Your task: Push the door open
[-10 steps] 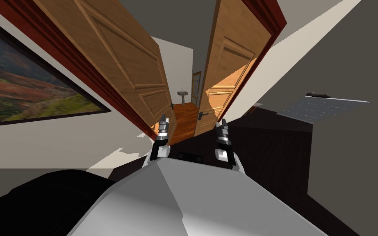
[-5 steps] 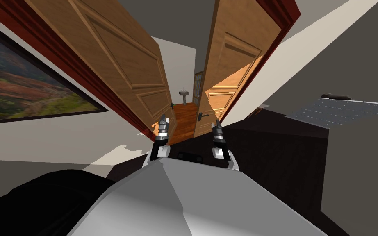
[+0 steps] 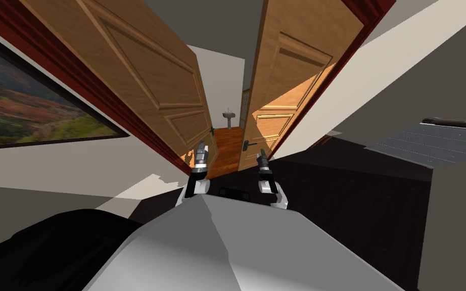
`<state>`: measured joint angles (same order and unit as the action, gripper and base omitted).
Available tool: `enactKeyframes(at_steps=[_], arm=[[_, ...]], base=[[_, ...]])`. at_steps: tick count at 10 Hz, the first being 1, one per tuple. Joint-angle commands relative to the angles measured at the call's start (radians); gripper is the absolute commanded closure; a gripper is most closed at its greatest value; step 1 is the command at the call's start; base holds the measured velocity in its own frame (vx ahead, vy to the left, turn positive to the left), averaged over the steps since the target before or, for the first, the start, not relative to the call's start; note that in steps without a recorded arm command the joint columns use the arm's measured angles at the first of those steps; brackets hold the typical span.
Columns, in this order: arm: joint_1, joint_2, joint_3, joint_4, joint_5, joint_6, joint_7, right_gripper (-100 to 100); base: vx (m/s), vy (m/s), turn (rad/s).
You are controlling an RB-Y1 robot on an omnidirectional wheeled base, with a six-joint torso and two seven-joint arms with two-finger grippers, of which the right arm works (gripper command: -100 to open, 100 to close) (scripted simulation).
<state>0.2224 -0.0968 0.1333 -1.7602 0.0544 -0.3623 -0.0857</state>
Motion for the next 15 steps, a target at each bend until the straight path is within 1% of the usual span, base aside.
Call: enactKeyframes(at_steps=[1, 6, 10, 11, 12, 13, 15], arm=[[-0.018, -0.007, 0.012, 0.041, -0.004, 0.007, -0.008, -100], [-0.078, -0.015, 0.052, 0.16, -0.011, 0.035, -0.025, -100], [-0.121, -0.02, 0.081, 0.246, -0.016, 0.055, -0.036, -100], [-0.139, -0.022, 0.093, 0.282, -0.018, 0.064, -0.041, -100], [-0.148, -0.023, 0.099, 0.3, -0.019, 0.068, -0.043, -100], [-0.163, -0.025, 0.109, 0.331, -0.02, 0.075, -0.048, -100], [-0.177, -0.026, 0.118, 0.358, -0.022, 0.082, -0.051, -100]], base=[[0.066, -0.123, 0.092], [0.069, -0.112, 0.09], [0.051, -0.113, 0.079], [0.073, -0.149, 0.103], [0.068, -0.161, 0.111], [0.062, -0.154, 0.091], [0.041, -0.119, 0.066]])
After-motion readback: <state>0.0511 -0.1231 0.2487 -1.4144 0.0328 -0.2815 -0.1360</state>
